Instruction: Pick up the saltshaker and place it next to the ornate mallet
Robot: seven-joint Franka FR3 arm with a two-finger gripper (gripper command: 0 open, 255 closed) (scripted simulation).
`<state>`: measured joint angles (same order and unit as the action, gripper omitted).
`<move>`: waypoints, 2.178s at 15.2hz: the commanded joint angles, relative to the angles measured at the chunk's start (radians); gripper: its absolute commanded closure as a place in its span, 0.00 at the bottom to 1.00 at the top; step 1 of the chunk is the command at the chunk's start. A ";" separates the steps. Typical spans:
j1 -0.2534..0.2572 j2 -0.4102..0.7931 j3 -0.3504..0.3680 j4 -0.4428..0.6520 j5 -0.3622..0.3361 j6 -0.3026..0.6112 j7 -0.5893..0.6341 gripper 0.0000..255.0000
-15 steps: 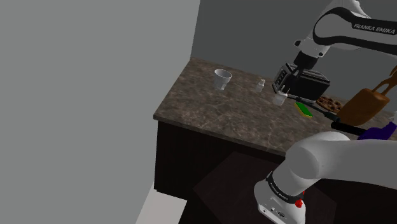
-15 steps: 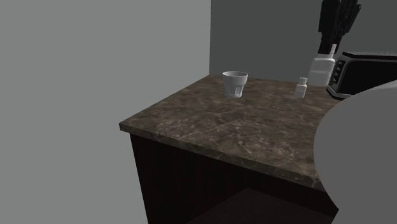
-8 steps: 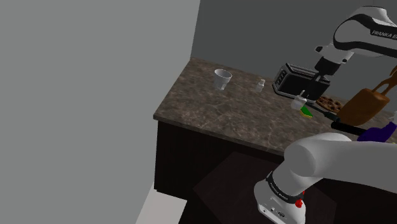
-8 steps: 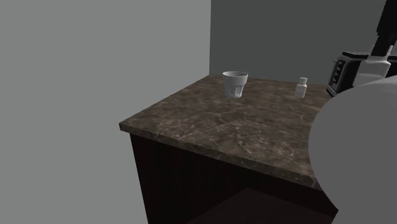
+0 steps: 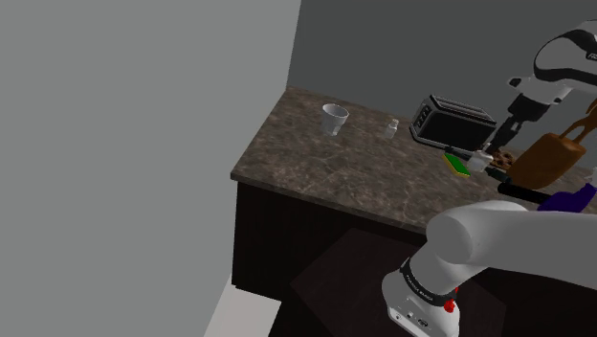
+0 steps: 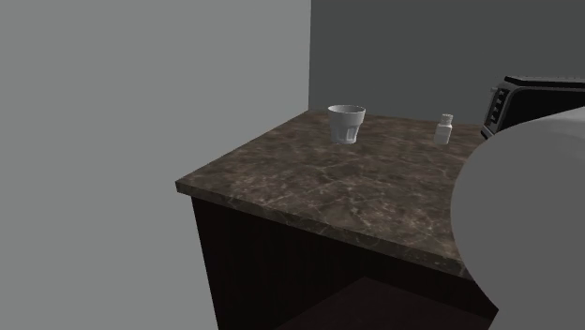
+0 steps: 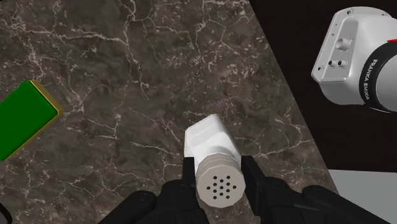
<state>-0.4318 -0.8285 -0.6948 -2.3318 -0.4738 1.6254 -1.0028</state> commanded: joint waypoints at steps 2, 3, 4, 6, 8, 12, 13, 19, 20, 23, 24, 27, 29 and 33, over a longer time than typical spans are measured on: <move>0.000 0.025 -0.074 0.049 -0.034 0.004 -0.074 1.00; 0.003 0.036 -0.100 0.070 -0.043 0.004 -0.099 1.00; 0.007 0.048 -0.126 0.092 -0.051 0.006 -0.124 1.00; 0.019 0.073 -0.181 0.137 -0.065 0.008 -0.174 1.00; 0.038 0.100 -0.239 0.187 -0.076 0.012 -0.224 1.00; 0.099 0.160 -0.372 0.299 -0.087 0.019 -0.325 1.00; 0.120 0.175 -0.410 0.330 -0.087 0.021 -0.351 1.00; 0.324 0.247 -0.696 0.550 -0.085 0.014 -0.500 1.00; 0.323 0.240 -0.699 0.538 -0.092 0.024 -0.495 1.00; 0.321 0.230 -0.710 0.501 -0.106 0.058 -0.486 1.00; 0.320 0.227 -0.714 0.490 -0.110 0.069 -0.484 1.00; 0.321 0.220 -0.730 0.456 -0.123 0.103 -0.476 1.00; 0.323 0.215 -0.742 0.435 -0.132 0.126 -0.471 1.00; 0.330 0.205 -0.770 0.396 -0.151 0.170 -0.460 1.00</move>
<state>-0.1051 -0.6213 -1.4576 -1.9277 -0.6202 1.7849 -1.4659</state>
